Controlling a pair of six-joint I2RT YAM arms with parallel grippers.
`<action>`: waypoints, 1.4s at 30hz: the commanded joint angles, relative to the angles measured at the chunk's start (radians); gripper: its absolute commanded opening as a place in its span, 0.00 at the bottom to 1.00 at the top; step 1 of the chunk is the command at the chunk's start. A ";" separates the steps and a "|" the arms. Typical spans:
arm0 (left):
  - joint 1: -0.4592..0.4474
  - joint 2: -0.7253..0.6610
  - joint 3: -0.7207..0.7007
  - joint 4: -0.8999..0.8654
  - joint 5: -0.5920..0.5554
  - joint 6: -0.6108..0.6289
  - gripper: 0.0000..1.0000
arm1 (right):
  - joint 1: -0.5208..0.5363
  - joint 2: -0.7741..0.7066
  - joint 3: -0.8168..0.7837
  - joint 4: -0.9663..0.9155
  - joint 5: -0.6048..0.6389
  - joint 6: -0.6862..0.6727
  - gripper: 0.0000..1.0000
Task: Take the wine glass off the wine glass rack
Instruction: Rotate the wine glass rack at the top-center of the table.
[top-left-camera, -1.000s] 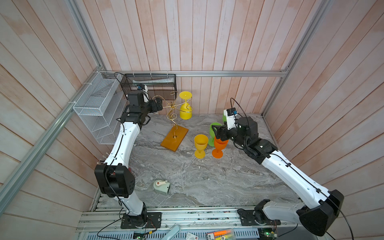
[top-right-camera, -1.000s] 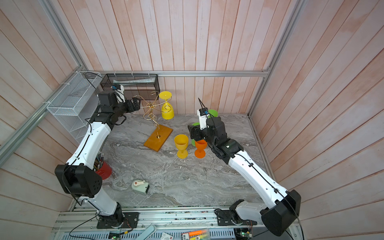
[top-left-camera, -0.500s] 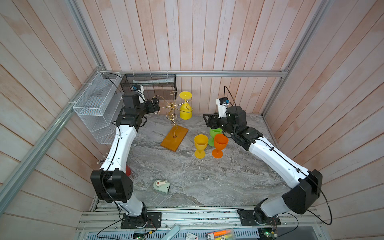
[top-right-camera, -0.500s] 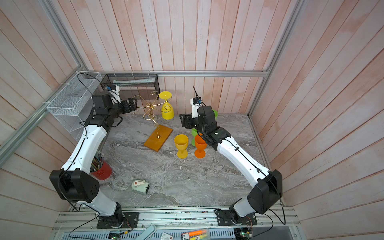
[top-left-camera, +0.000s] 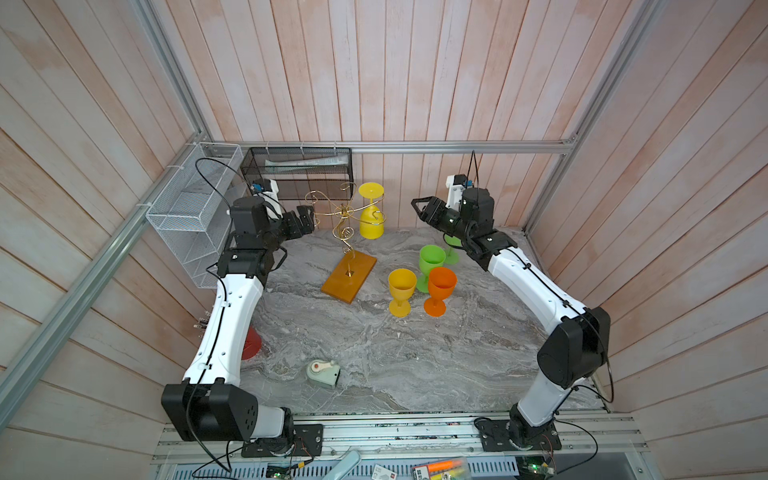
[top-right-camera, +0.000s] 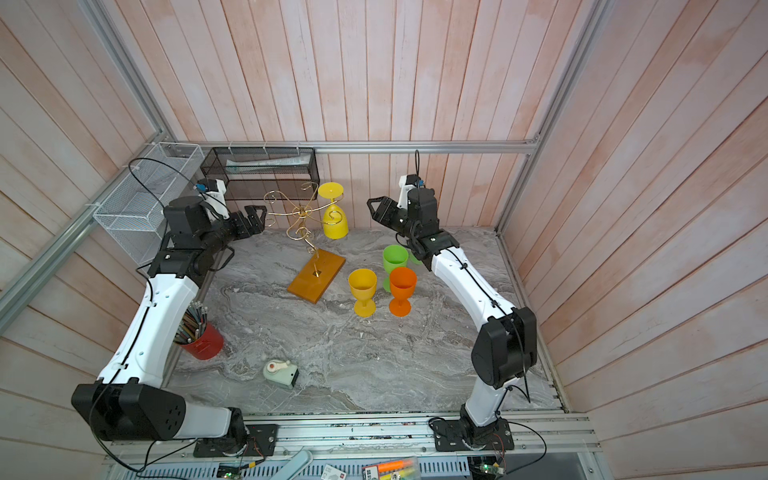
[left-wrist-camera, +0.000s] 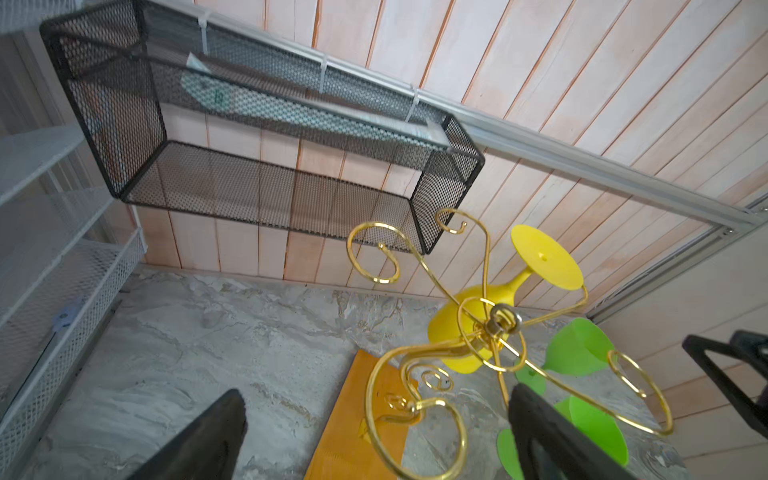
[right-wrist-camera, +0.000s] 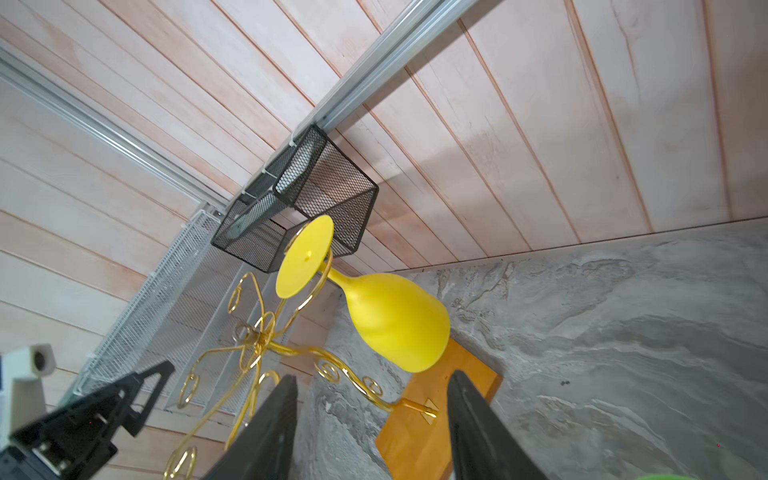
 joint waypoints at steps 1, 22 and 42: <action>0.002 -0.033 -0.042 -0.009 0.039 -0.033 1.00 | -0.003 0.053 0.066 0.092 -0.111 0.148 0.53; 0.002 -0.003 -0.116 -0.019 0.143 -0.078 0.98 | 0.030 0.244 0.187 0.270 -0.183 0.357 0.46; 0.010 0.037 -0.086 -0.018 0.106 -0.056 0.98 | 0.093 0.455 0.426 0.362 -0.132 0.560 0.36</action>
